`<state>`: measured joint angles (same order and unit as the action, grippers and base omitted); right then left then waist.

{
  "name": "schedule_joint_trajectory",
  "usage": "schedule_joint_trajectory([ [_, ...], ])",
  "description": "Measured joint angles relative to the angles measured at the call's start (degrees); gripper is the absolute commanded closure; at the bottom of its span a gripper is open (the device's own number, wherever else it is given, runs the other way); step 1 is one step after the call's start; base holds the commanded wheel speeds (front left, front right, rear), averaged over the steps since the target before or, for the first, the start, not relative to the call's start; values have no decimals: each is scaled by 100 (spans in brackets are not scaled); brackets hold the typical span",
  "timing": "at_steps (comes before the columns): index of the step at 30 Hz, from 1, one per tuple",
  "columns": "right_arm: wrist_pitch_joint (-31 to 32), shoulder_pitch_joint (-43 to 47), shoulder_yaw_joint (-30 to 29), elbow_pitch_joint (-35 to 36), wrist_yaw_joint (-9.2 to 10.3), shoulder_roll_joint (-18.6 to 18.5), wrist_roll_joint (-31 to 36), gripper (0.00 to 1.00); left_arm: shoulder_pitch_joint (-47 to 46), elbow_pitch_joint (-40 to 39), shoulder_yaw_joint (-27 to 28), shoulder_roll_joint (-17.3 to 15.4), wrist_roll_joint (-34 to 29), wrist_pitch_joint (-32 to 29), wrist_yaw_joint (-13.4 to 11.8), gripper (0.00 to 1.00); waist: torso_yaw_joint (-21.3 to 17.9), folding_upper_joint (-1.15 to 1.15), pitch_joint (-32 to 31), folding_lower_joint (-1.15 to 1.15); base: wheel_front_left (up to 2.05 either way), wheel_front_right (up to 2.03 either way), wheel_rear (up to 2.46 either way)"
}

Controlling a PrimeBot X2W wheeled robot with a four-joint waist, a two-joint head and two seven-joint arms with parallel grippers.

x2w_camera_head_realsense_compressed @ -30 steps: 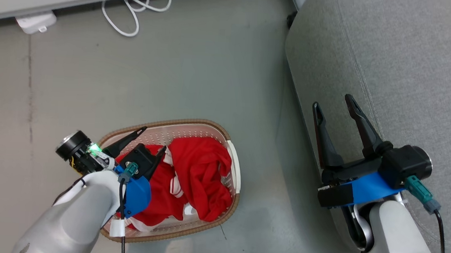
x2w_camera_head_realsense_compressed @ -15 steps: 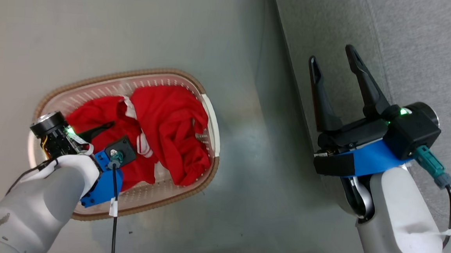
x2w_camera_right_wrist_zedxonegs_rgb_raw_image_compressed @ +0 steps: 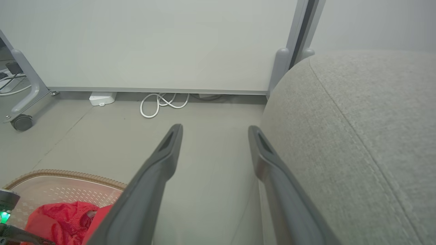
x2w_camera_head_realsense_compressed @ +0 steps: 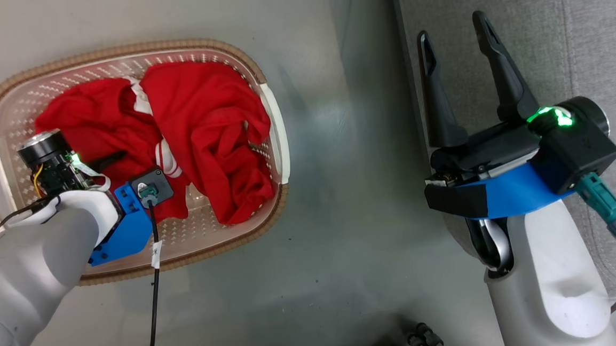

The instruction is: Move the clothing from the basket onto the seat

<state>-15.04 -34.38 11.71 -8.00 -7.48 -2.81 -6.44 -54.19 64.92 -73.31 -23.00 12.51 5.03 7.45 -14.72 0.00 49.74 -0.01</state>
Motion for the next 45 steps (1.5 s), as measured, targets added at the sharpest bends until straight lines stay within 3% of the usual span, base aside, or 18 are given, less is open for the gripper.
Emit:
schedule_joint_trajectory([
  [9,0,-156,66,153,0,-1,-70,0,-231,62,-2,-196,-278,-382,0,0,-116,0,468,0,0,0,0],
  [21,0,-205,134,277,0,0,-79,0,-516,248,-2,-130,-402,-517,-1,0,-183,0,802,1,0,0,0],
  [22,0,-208,141,278,0,0,-79,0,-519,291,-2,-114,-401,-573,-1,8,-183,0,804,1,0,0,0],
  [23,0,-208,141,278,0,0,-79,0,-519,318,-2,-99,-401,-616,-1,63,-183,0,803,1,0,0,0],
  [24,0,-208,143,276,0,0,-79,0,-518,323,-2,-93,-403,-626,-1,100,-180,0,801,1,0,0,0],
  [34,0,-213,118,215,0,0,-49,0,-446,365,-2,23,-334,-573,0,100,-125,0,635,1,0,0,0],
  [45,0,-75,-82,75,0,2,174,0,-269,359,-2,479,170,-80,0,100,133,0,33,1,0,0,0],
])
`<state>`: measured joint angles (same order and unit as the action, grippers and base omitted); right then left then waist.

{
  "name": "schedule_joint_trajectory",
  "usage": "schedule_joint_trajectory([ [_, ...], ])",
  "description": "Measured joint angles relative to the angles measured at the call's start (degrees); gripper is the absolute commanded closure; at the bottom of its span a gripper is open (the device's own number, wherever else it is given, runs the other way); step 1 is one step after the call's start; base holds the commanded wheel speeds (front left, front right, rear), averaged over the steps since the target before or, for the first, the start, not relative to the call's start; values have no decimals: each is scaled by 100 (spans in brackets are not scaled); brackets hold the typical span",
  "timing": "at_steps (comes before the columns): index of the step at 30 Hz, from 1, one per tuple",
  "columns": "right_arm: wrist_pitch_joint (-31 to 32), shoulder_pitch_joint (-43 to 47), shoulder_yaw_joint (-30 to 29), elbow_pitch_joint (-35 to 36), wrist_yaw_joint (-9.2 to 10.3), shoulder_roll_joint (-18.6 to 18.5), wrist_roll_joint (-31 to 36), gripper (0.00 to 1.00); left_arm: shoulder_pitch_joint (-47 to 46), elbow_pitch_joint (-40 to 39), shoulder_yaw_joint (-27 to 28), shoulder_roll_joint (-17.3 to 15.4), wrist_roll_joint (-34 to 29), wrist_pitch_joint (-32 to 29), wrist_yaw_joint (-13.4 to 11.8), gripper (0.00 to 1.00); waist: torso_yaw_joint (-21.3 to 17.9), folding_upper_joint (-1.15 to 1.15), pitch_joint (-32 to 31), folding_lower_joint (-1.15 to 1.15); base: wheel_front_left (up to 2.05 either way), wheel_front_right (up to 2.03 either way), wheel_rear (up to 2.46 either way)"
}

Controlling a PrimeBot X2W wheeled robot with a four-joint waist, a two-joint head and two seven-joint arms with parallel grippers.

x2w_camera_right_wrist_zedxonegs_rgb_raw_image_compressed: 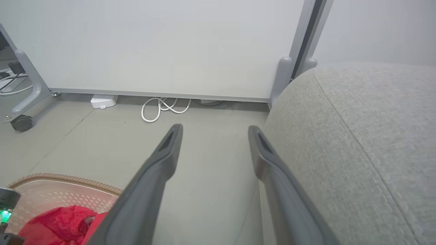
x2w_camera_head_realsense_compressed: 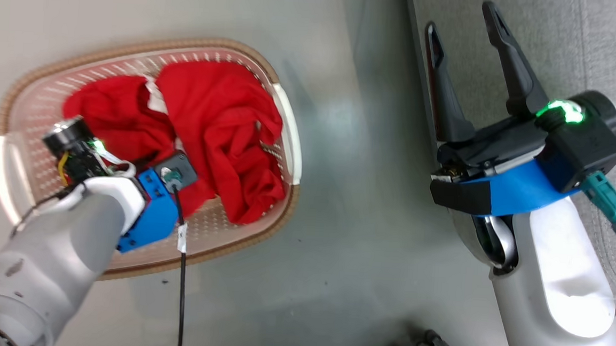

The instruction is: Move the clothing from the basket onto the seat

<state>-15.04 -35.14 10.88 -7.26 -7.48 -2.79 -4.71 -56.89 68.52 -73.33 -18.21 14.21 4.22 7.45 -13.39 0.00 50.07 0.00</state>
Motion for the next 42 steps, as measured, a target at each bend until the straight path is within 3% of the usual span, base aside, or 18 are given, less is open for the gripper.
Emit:
schedule_joint_trajectory([
  [17,0,717,-301,-249,-1,-140,263,0,330,-92,167,694,776,1054,-1,100,646,0,-1504,0,0,0,0],
  [32,0,1510,-509,-385,-1,-285,264,0,954,-2544,1588,516,878,1077,-649,100,1184,0,-2904,2,0,0,0],
  [42,0,1900,-553,-468,0,-283,261,0,1197,-3535,2362,617,583,1077,-746,100,1293,-1,-3630,1,0,0,0],
])
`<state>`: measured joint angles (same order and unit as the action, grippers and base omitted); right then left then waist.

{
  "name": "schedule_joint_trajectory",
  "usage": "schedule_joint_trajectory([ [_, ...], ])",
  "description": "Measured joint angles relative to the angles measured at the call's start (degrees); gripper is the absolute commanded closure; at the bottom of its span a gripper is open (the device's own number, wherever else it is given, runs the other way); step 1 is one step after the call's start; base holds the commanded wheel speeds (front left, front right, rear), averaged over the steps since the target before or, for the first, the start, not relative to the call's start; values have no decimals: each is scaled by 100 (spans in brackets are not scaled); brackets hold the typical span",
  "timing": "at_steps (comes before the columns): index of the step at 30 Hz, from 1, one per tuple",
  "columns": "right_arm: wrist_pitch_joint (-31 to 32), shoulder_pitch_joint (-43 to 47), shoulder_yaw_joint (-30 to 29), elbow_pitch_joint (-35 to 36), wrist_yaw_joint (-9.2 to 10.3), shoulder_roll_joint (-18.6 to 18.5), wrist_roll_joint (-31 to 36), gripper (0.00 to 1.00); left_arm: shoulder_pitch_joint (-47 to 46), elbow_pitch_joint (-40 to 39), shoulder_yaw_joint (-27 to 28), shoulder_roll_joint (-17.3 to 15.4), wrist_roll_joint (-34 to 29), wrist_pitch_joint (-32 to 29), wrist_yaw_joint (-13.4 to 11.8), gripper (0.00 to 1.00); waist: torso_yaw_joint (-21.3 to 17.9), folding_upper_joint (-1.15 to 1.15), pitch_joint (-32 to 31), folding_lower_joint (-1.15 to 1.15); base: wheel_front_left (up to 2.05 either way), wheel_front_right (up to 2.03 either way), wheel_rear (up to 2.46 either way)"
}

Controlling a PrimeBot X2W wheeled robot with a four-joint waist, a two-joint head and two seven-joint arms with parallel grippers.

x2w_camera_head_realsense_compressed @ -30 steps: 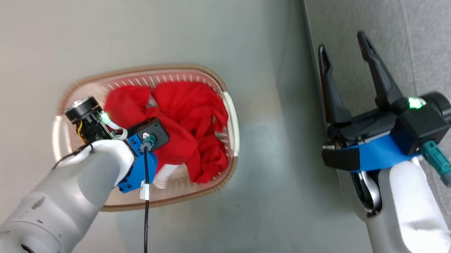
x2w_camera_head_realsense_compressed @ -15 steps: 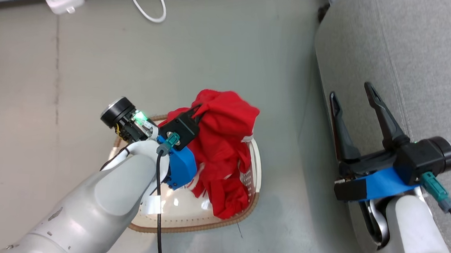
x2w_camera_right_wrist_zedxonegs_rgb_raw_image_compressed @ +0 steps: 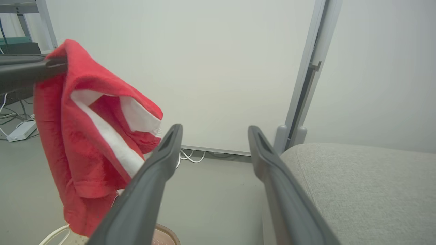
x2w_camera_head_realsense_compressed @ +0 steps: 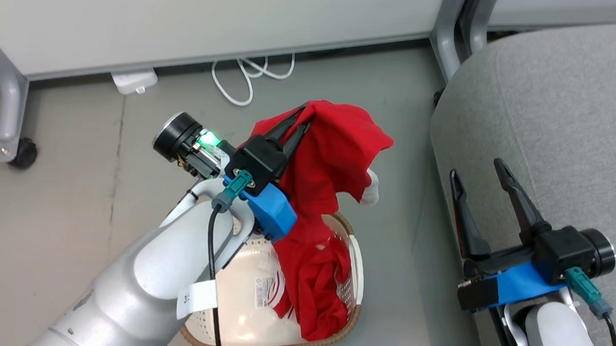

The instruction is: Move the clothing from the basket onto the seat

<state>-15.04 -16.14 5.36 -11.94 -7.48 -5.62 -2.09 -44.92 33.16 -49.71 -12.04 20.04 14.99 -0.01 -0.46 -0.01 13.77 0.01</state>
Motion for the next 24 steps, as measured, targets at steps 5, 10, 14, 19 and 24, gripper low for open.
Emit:
schedule_joint_trajectory([
  [5,0,175,0,-38,0,8,-5,0,20,-254,261,185,-94,0,55,100,31,0,-338,0,0,0,0],
  [10,0,382,-4,-83,-1,23,-7,0,-2,-442,479,371,-147,0,115,100,74,0,-628,0,0,0,0],
  [14,0,491,12,-112,-1,42,-10,0,-30,-549,614,458,-216,0,158,100,106,0,-814,0,0,0,0],
  [19,0,581,64,-133,-1,58,-34,0,-49,-578,716,508,-299,0,214,100,123,0,-974,-1,0,0,0],
  [24,0,591,160,-121,-1,54,-57,0,-48,-568,793,532,-360,0,267,100,121,0,-1031,-1,0,0,0],
])
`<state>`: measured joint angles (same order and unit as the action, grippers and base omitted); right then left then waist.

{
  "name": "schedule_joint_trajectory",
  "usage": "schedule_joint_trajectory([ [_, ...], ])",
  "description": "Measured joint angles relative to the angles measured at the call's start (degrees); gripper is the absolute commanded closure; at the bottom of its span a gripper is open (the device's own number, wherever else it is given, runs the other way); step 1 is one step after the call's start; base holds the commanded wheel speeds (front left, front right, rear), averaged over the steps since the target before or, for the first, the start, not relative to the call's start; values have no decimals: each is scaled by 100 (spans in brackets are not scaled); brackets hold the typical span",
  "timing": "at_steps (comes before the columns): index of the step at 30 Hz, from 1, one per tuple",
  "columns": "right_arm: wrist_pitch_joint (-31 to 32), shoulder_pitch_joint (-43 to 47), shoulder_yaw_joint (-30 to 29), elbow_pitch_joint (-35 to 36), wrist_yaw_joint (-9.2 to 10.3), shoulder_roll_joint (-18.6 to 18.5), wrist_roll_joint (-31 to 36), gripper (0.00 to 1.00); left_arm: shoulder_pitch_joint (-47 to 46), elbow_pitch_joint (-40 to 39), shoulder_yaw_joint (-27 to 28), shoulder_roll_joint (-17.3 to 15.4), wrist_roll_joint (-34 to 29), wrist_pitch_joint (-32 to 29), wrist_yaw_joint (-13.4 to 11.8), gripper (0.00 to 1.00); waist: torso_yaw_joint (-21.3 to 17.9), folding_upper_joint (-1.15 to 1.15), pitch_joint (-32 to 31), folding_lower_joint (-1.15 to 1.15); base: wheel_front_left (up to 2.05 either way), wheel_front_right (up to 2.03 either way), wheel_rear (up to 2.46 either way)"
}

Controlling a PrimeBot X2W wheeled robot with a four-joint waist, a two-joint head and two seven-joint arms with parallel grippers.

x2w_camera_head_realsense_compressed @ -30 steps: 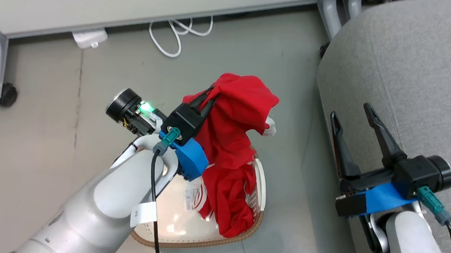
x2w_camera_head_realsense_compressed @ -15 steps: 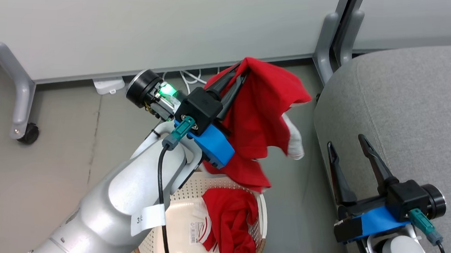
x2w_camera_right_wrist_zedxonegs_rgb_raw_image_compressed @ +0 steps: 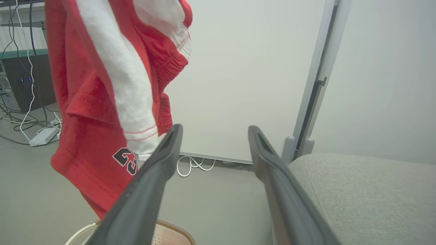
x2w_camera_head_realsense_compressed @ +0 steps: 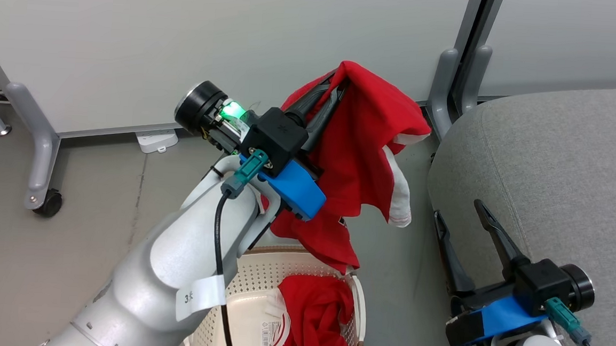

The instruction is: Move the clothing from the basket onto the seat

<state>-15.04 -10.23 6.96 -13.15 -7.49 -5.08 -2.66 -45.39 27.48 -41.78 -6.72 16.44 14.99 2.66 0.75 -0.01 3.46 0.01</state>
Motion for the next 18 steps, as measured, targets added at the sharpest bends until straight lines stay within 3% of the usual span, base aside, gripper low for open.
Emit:
schedule_joint_trajectory([
  [7,0,-29,356,59,1,-132,-22,0,53,51,53,7,-100,0,59,100,11,0,35,0,0,0,0],
  [18,0,-560,1415,107,0,-441,-102,0,67,102,102,112,-247,0,136,100,69,0,159,0,0,0,0],
])
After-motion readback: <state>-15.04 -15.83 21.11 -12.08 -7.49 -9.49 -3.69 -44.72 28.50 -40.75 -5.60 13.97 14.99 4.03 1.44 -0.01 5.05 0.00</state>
